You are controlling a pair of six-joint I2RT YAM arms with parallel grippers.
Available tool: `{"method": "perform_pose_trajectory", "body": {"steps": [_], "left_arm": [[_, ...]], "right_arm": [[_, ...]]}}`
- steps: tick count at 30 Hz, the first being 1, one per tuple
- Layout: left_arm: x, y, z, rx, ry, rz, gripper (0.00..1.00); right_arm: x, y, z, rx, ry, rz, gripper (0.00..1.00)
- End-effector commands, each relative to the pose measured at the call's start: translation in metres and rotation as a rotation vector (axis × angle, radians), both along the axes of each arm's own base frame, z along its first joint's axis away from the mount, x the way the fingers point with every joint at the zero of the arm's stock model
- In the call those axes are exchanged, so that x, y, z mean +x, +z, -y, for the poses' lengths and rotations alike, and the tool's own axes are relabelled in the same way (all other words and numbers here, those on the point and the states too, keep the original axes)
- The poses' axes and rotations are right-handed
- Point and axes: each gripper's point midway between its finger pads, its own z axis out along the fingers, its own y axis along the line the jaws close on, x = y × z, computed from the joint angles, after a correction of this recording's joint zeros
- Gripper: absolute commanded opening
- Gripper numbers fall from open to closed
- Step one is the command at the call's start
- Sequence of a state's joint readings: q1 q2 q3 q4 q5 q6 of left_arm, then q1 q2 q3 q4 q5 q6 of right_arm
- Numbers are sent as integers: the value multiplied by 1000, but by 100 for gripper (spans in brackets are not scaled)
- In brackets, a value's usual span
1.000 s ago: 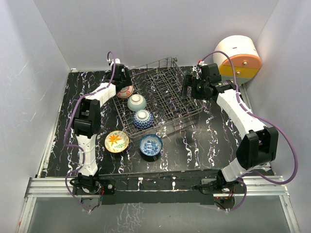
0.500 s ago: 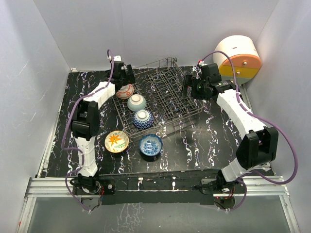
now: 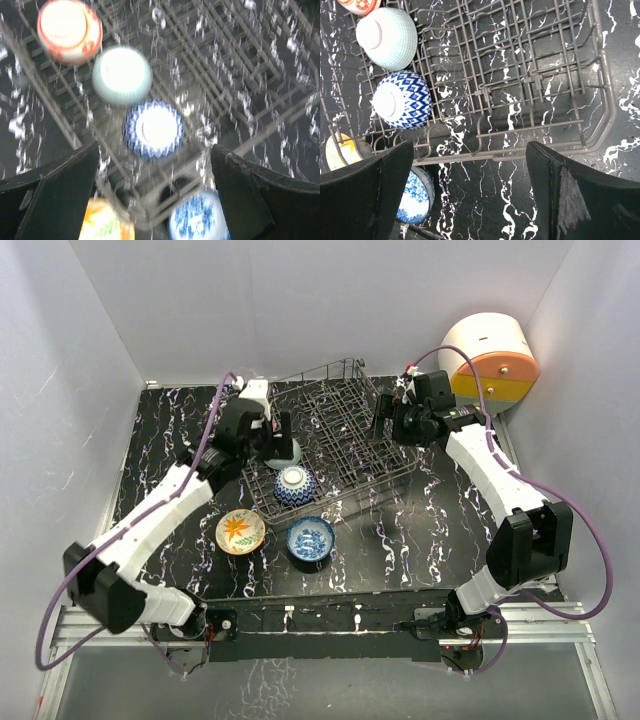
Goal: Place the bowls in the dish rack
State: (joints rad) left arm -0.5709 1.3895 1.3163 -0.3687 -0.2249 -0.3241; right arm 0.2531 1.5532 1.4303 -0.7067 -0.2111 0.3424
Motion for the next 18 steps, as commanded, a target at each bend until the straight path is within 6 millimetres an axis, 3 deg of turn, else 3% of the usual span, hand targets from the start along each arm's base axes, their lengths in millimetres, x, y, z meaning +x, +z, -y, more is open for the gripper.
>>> {"method": "perform_pose_trajectory", "body": {"steps": [1, 6, 10, 14, 18], "left_arm": [[-73, -20, -25, 81, 32, -130, 87], [-140, -56, -13, 98, -32, -252, 78], [-179, -80, -7, 148, -39, -301, 75], [-201, -101, -7, 211, -27, -321, 73], [-206, -115, -20, 248, 51, -302, 70]], "right_arm": [[6, 18, -11, 67, 32, 59, 99], [2, 15, -14, 96, 33, 47, 99], [1, 15, -13, 94, 31, 49, 99], [-3, 12, -13, 98, 30, 42, 99], [-9, 9, -15, 119, 31, 30, 99]]}}
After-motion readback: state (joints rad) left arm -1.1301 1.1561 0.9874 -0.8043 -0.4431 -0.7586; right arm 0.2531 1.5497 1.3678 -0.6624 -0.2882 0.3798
